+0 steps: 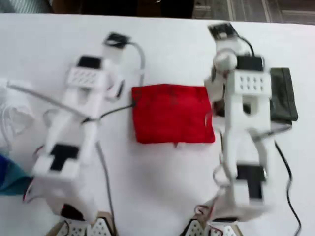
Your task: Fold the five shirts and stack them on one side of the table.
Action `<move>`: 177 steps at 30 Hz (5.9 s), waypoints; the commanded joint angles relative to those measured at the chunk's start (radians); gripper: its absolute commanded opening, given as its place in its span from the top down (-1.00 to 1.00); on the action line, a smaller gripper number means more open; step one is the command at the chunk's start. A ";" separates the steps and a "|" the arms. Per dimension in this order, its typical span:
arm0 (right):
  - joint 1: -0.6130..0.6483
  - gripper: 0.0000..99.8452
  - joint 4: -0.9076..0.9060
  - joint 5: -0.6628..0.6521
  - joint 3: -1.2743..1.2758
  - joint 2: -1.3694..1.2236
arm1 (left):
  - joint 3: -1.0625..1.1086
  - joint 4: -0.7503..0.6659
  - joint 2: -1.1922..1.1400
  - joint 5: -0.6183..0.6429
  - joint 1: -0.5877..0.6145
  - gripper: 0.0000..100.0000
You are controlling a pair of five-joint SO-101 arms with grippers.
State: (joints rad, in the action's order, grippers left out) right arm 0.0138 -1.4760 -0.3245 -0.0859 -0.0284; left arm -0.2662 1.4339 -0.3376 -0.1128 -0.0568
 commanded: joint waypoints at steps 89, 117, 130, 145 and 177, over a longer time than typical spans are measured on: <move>0.061 0.96 -0.074 0.319 -0.819 -0.952 | 0.750 -0.459 0.210 0.315 -0.267 0.95; 0.042 0.69 -0.189 0.353 -0.196 -0.372 | 0.619 -0.207 0.572 0.140 0.026 0.95; 0.045 0.58 -0.008 0.400 -0.150 -0.545 | 0.728 -0.209 0.578 0.138 0.034 0.95; 0.171 0.58 0.005 0.341 -0.150 -0.682 | 0.725 -0.210 0.575 0.137 0.034 0.95; 0.131 0.65 -0.274 0.319 -0.562 -0.679 | 0.728 -0.238 0.572 0.137 0.035 0.95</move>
State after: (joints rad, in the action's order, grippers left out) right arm 0.1381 -1.7215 -0.0038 -0.6061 -0.8140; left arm 0.4657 1.2114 0.1995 0.0299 -0.0338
